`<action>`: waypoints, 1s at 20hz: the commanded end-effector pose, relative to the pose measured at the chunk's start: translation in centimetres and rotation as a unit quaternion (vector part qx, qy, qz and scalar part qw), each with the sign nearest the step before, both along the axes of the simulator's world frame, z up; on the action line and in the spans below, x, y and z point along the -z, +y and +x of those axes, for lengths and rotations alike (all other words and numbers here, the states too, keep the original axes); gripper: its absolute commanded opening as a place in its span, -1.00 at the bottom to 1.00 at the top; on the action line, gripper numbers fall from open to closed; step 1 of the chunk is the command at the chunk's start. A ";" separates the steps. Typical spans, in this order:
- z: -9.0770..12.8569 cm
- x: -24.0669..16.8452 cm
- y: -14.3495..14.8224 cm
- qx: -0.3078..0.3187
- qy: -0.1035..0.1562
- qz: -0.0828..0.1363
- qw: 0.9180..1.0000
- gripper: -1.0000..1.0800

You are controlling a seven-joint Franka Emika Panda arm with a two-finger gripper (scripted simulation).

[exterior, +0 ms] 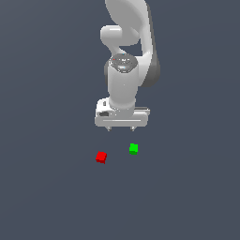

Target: Stack the red cube on top of the green cube.

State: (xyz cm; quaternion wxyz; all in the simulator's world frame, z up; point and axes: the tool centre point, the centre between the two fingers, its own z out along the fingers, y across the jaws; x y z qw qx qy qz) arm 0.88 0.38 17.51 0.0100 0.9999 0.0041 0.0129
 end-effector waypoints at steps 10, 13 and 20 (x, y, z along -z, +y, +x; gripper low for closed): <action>1.1 1.6 -1.3 0.017 0.002 0.001 1.000 0.92; 1.9 2.8 -2.4 0.030 0.003 0.002 1.000 0.92; 4.3 6.7 -5.9 0.073 0.007 0.006 0.997 0.92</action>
